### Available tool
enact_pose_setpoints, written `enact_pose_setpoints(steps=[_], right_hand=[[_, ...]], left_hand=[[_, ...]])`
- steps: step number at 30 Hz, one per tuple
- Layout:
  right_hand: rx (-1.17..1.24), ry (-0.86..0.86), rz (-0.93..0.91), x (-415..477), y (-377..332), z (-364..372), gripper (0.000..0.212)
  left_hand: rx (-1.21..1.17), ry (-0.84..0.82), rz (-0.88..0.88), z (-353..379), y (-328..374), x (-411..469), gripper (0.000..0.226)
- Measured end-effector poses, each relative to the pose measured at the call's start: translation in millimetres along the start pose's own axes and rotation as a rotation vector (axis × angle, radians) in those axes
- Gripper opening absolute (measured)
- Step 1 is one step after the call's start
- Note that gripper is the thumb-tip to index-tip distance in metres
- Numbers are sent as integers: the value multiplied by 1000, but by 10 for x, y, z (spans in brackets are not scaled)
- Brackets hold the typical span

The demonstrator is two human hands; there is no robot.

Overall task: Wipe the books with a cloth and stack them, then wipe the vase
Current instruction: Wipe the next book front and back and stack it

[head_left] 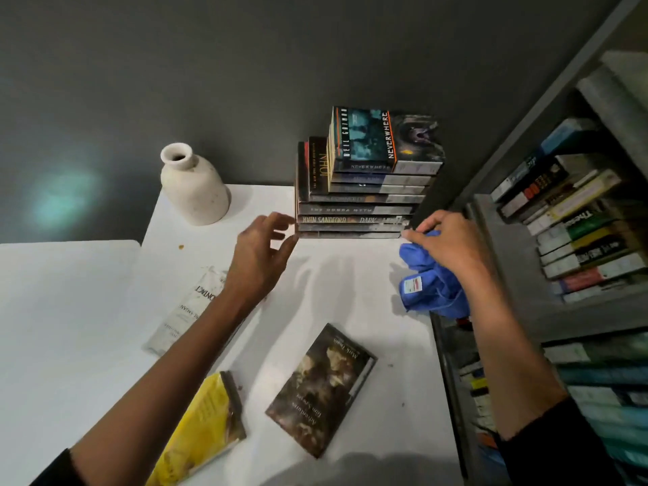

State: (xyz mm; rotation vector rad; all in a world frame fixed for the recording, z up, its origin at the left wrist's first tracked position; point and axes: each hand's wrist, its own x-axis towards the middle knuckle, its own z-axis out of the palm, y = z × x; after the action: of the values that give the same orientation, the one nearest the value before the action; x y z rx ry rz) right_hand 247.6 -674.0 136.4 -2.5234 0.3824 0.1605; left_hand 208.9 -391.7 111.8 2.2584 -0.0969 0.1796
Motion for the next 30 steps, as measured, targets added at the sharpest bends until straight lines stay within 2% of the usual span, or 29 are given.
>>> enact_pose_setpoints(steps=[4, 8, 11, 14, 16, 18, 22, 30], right_hand=[[-76, -207, 9, -370, 106, 284, 24], [-214, -389, 43, -713, 220, 540, 26], [-308, -513, 60, -905, 302, 722, 30], [-345, -562, 91, -1034, 393, 896, 39], [-367, -587, 108, -1069, 441, 996, 44], [-391, -607, 119, -1101, 464, 1081, 49], [-386, -606, 137, -1120, 501, 1179, 52], [-328, -641, 165, -1032, 608, 1208, 45]], left_hand=[[7, -207, -115, 4, -237, -714, 16], [24, -391, -321, 36, -390, -1353, 5], [35, -571, -503, 41, -482, -1742, 17], [-109, -822, -781, 2, -545, -1953, 25], [-247, -905, -938, 19, -575, -2013, 32], [-429, -876, -1075, 75, -577, -2063, 31], [-860, -648, -1373, 263, -523, -2087, 20], [-800, -529, -1404, 531, -419, -2029, 15]])
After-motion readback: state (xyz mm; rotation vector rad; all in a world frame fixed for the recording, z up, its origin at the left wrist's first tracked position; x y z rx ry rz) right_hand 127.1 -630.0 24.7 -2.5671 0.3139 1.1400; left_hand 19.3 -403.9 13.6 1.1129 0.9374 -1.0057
